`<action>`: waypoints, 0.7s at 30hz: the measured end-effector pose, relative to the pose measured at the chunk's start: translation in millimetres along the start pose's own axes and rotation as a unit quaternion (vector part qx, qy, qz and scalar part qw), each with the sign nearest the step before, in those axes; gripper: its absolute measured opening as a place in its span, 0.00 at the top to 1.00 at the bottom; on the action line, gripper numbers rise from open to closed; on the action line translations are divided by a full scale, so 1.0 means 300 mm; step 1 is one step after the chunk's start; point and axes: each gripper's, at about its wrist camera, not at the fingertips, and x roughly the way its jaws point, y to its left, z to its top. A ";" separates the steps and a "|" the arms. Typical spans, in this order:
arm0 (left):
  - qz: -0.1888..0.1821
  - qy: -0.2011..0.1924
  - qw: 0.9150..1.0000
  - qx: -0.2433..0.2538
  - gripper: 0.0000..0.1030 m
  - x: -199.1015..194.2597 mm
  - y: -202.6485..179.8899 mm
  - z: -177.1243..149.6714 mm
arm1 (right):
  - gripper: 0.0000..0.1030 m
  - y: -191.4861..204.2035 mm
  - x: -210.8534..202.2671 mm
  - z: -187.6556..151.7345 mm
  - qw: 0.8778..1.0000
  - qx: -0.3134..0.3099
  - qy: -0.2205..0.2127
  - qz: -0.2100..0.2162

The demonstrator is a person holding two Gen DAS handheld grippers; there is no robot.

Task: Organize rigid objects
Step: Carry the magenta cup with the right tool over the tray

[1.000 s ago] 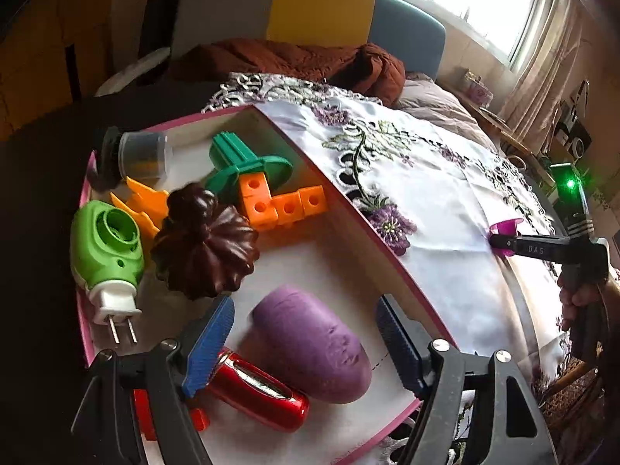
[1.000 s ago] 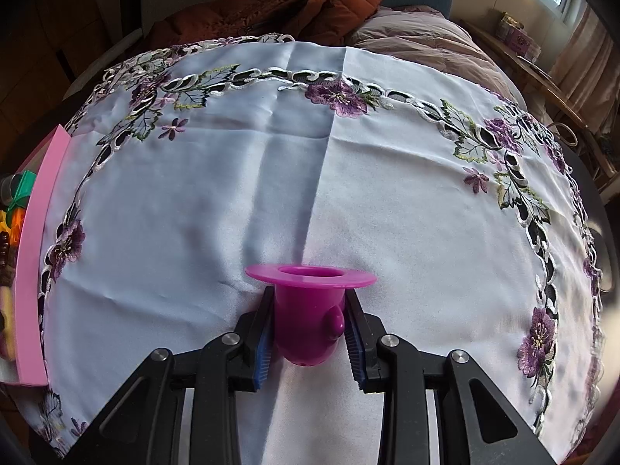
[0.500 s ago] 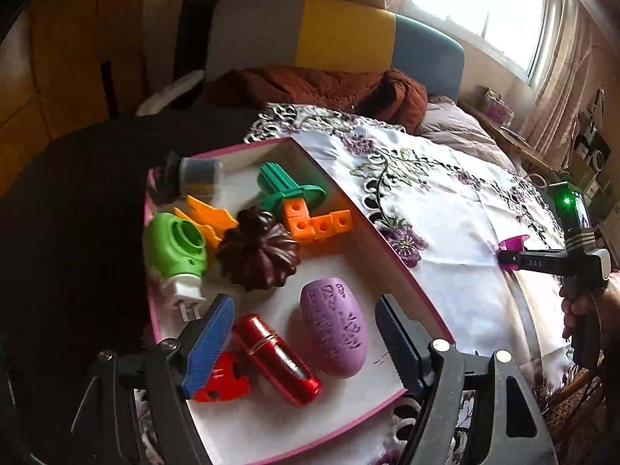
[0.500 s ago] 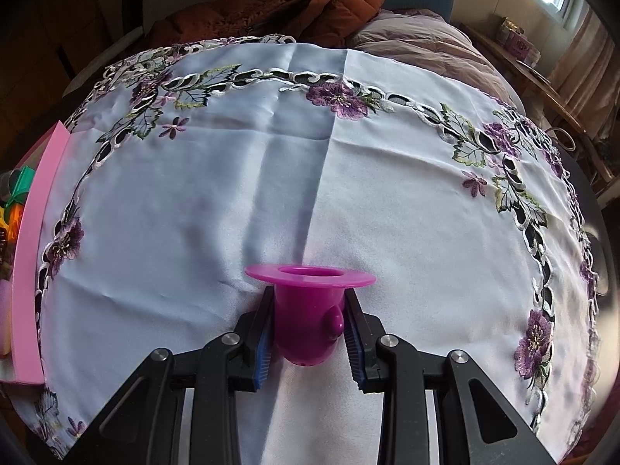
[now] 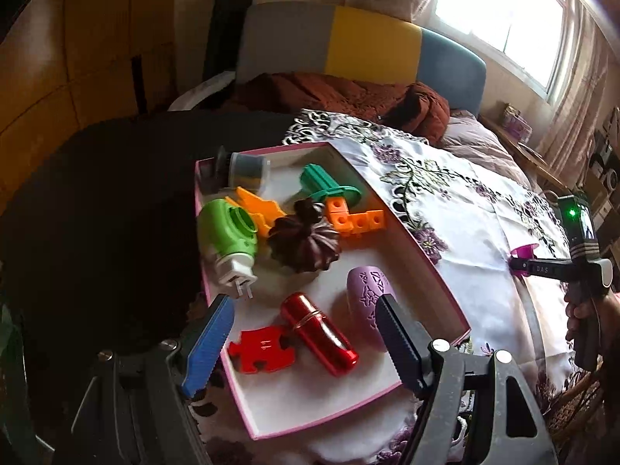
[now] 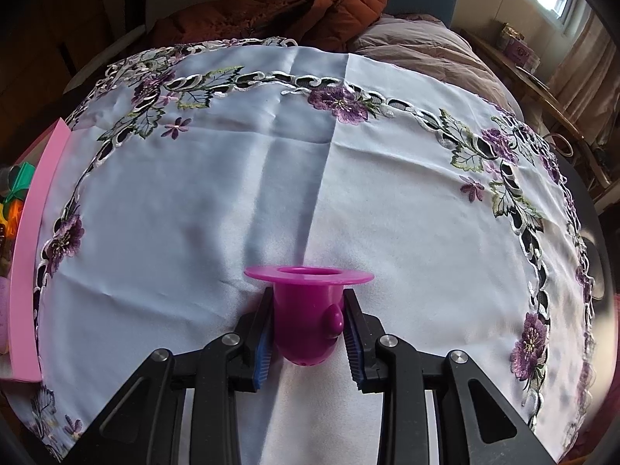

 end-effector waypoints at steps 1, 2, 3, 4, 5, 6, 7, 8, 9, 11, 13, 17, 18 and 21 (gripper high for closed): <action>0.002 0.000 1.000 -0.002 0.26 -0.002 0.006 -0.002 | 0.69 -0.001 0.000 0.000 1.000 0.000 0.000 0.000; 0.003 0.000 1.000 -0.005 0.26 -0.004 0.013 -0.004 | 0.69 -0.001 0.000 0.000 1.000 0.000 0.000 0.000; 0.004 0.000 1.000 -0.009 0.26 -0.006 0.020 -0.005 | 0.69 -0.001 -0.001 0.000 1.000 0.000 -0.001 0.000; 0.004 0.000 1.000 -0.011 0.26 -0.007 0.024 -0.006 | 0.69 -0.001 -0.001 0.000 1.000 0.001 -0.001 0.000; 0.004 -0.001 1.000 -0.014 0.26 -0.009 0.031 -0.006 | 0.69 -0.001 0.000 0.000 1.000 0.001 0.000 0.000; 0.005 -0.003 1.000 -0.018 0.26 -0.013 0.038 -0.007 | 0.69 -0.002 0.000 0.000 1.000 0.001 0.000 0.000; 0.005 -0.004 1.000 -0.020 0.26 -0.016 0.043 -0.007 | 0.69 -0.001 0.000 0.000 1.000 0.001 0.000 0.000; 0.006 -0.006 1.000 -0.024 0.26 -0.021 0.050 -0.006 | 0.69 -0.001 0.000 0.000 1.000 0.001 0.000 0.000; 0.006 -0.008 1.000 -0.026 0.26 -0.025 0.056 -0.006 | 0.69 0.000 0.000 0.000 1.000 0.000 0.000 -0.001; 0.010 -0.015 0.999 -0.030 0.26 -0.039 0.070 -0.004 | 0.69 0.002 0.000 -0.002 1.000 -0.001 -0.001 -0.003; 0.014 -0.020 0.999 -0.036 0.26 -0.050 0.087 -0.002 | 0.69 0.004 -0.001 -0.003 1.000 -0.003 -0.002 -0.004; 0.025 -0.021 0.998 -0.052 0.26 -0.060 0.128 -0.006 | 0.69 0.008 -0.024 0.002 1.000 0.004 -0.008 0.003; 0.028 -0.020 0.998 -0.056 0.26 -0.061 0.140 -0.009 | 0.69 0.013 -0.041 0.004 1.000 0.006 -0.016 0.010; 0.036 -0.014 0.997 -0.067 0.26 -0.057 0.169 -0.022 | 0.69 0.061 -0.114 0.008 0.998 -0.001 -0.047 0.033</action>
